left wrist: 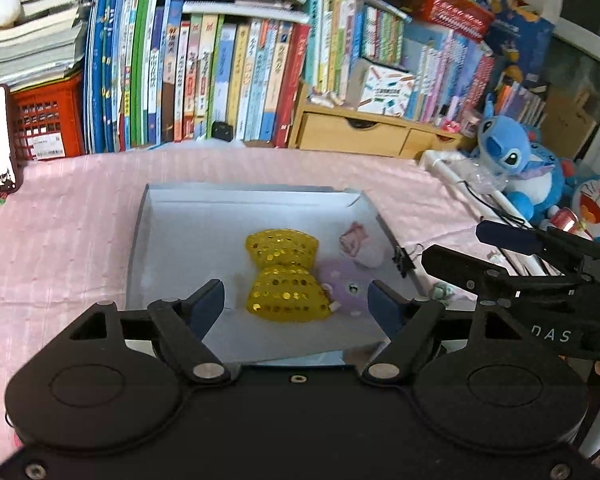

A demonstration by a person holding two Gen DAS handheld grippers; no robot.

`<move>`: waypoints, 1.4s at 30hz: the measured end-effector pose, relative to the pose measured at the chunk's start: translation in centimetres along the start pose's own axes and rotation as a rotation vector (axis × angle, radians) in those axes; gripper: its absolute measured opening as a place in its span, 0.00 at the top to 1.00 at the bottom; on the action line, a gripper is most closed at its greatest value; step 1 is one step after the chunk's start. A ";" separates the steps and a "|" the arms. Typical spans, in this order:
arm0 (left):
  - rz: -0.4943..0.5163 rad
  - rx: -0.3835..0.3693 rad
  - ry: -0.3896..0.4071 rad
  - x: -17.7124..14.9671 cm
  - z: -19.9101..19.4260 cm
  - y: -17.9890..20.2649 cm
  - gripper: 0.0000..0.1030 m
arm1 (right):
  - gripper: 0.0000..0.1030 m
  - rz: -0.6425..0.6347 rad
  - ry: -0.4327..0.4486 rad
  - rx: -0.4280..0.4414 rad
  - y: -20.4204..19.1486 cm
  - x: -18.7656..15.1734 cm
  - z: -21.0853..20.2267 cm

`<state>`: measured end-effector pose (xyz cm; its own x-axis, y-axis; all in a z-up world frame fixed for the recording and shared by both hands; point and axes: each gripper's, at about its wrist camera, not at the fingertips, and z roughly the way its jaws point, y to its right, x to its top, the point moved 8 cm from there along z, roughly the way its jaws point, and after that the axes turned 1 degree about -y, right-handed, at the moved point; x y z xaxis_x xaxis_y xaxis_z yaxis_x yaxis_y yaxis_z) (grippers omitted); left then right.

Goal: Organize soft objects
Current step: 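Withdraw both tools from the tray back toward the cups and foam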

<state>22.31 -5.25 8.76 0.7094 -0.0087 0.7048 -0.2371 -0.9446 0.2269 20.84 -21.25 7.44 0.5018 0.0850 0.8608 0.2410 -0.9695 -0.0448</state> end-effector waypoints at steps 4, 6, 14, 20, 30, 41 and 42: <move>0.011 0.022 0.087 -1.7 -1.6 1.1 0.24 | 0.13 0.002 0.045 -0.011 -0.2 -1.0 -1.8; 0.020 0.030 0.123 -2.7 -2.2 1.5 0.24 | 0.13 0.013 0.068 -0.016 -0.2 -1.8 -2.7; 0.041 0.043 0.243 -4.6 -4.4 2.5 0.17 | 0.07 -0.017 0.169 -0.063 -0.2 -4.0 -5.8; 0.072 0.056 0.295 -6.3 -4.9 3.3 0.13 | 0.05 -0.032 0.204 -0.094 0.4 -5.7 -6.9; 0.070 0.084 0.332 -8.8 -3.9 3.8 0.13 | 0.00 -0.143 0.239 -0.107 -0.1 -8.8 -8.1; 0.091 0.124 0.285 -11.1 -1.7 4.4 0.17 | 0.00 -0.207 0.198 -0.116 -0.2 -10.9 -7.4; 0.085 0.128 0.278 -11.3 -1.4 4.3 0.17 | 0.00 -0.211 0.193 -0.119 -0.1 -11.0 -7.3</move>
<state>12.36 -8.77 2.71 0.4782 -0.0157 0.8781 -0.1899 -0.9780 0.0859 9.26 -23.81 1.64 0.2809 0.2526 0.9259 0.2183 -0.9563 0.1947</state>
